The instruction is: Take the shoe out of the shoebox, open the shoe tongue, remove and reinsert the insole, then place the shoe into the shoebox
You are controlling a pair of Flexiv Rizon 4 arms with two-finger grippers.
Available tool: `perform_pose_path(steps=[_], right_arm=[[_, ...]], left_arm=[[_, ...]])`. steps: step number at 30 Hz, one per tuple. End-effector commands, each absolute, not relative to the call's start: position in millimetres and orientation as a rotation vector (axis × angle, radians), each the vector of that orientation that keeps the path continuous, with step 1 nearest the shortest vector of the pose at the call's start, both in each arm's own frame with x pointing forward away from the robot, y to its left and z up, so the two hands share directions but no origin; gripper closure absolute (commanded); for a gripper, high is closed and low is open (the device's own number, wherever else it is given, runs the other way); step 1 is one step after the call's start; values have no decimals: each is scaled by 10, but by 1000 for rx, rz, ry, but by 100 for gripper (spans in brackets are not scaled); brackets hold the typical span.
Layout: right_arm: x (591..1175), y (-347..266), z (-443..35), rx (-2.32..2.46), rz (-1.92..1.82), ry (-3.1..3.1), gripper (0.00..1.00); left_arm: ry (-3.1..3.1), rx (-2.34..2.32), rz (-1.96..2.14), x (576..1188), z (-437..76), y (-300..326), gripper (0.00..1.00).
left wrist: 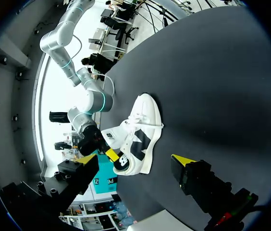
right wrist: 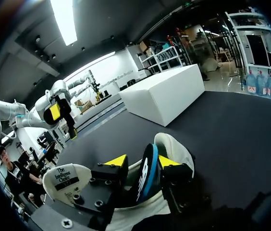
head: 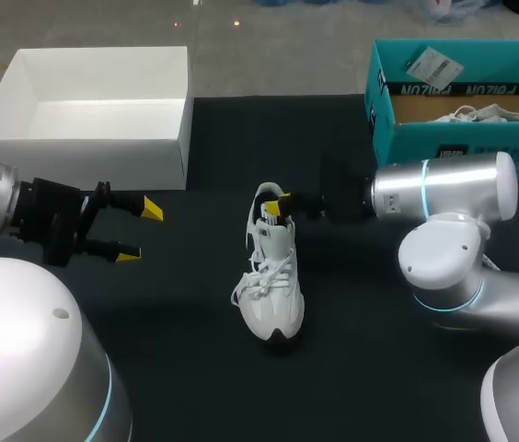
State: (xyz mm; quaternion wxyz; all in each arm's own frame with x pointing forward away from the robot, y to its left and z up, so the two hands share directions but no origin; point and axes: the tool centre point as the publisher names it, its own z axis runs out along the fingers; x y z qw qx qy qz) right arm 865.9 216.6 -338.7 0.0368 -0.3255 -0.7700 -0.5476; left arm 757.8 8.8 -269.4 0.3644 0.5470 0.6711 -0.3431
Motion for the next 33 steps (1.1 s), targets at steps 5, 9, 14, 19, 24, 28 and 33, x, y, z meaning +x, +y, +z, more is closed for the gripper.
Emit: perform_pose_path(steps=[5,9,14,19,24,28,33], right_arm=[[8703,2176,-3352,-1006,-1682,-2381,63],[8695,2167,-3356,-1010,-1678,-2383,100],[8661,2166,-3379,-1023,-1665,-2385,100],[8581,2183,-3437,-1020,-1628,-2385,100],[8498,2222,-3513,-979,-1563,-2407,100],[8454,2234,-3556,-965,-1531,-2426,100],[8449,2230,-3554,-966,-1526,-2439,100]], left_arm=[[1730,1409,-879,7574,-2689,82,0],[1730,1409,-879,7574,-2689,82,0],[1730,1409,-879,7574,-2689,82,0],[1730,1409,-879,7574,-2689,82,0],[1730,1409,-879,7574,-2689,82,0],[1730,1409,-879,7574,-2689,82,0],[1730,1409,-879,7574,-2689,82,0]])
